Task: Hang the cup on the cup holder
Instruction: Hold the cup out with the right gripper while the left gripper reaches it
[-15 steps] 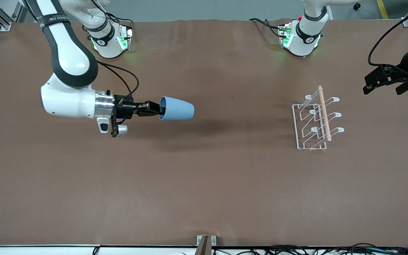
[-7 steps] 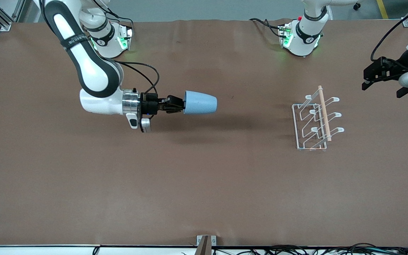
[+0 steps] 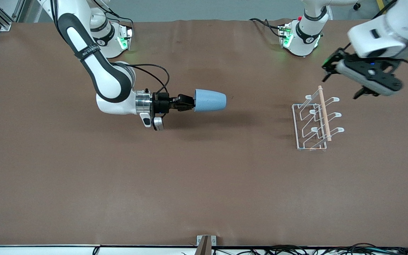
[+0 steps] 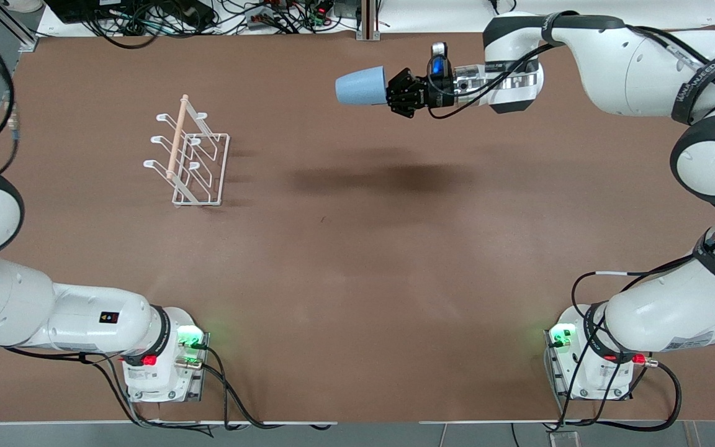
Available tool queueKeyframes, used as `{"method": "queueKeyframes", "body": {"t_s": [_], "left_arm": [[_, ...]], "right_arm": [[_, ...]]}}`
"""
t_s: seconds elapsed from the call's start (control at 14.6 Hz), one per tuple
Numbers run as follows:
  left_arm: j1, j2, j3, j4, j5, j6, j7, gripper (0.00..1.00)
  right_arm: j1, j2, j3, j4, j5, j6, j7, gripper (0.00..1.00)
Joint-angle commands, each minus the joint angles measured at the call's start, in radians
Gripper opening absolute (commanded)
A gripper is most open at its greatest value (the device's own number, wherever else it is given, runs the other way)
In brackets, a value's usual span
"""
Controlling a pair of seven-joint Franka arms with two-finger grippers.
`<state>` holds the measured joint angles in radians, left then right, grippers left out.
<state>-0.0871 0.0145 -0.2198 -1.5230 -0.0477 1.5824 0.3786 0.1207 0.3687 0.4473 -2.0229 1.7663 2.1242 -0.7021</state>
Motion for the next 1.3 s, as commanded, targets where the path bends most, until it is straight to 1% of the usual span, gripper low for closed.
{"method": "queueKeyframes", "body": {"t_s": [0.0, 0.14, 0.27, 0.34, 0.41, 0.48, 0.55, 0.62, 0.82, 1.24], "left_arm": [[0.004, 0.059, -0.071, 0.027, -0.004, 0.045, 0.066, 1.00], [0.003, 0.096, -0.137, 0.027, -0.001, 0.094, 0.106, 1.00], [0.003, 0.149, -0.183, 0.029, -0.001, 0.128, 0.130, 1.00], [0.001, 0.171, -0.219, 0.029, -0.001, 0.142, 0.188, 1.00], [-0.011, 0.185, -0.255, 0.029, 0.024, 0.180, 0.279, 1.00], [-0.041, 0.200, -0.274, 0.027, 0.082, 0.217, 0.343, 1.00], [-0.090, 0.225, -0.279, 0.029, 0.115, 0.231, 0.355, 1.00], [-0.117, 0.257, -0.280, 0.035, 0.115, 0.235, 0.356, 1.00], [-0.189, 0.361, -0.280, 0.108, 0.114, 0.246, 0.361, 1.00], [-0.200, 0.374, -0.309, 0.104, 0.107, 0.232, 0.372, 1.00]], "right_arm": [[0.004, 0.007, 0.010, 0.003, 0.048, 0.008, -0.048, 0.00], [0.004, 0.007, 0.010, 0.003, 0.050, 0.008, -0.050, 0.00], [0.005, 0.007, 0.010, 0.003, 0.050, 0.010, -0.050, 0.00], [0.005, 0.007, 0.010, 0.003, 0.050, 0.011, -0.051, 0.00], [0.005, 0.009, 0.010, 0.003, 0.050, 0.010, -0.051, 0.00], [0.005, 0.007, 0.010, 0.003, 0.050, 0.010, -0.051, 0.00], [0.005, 0.009, 0.010, 0.003, 0.050, 0.010, -0.051, 0.00], [0.004, 0.007, 0.010, 0.003, 0.050, 0.010, -0.051, 0.00], [0.004, 0.009, 0.010, 0.001, 0.050, 0.010, -0.051, 0.00], [0.004, 0.009, 0.010, 0.001, 0.050, 0.010, -0.060, 0.00]]}}
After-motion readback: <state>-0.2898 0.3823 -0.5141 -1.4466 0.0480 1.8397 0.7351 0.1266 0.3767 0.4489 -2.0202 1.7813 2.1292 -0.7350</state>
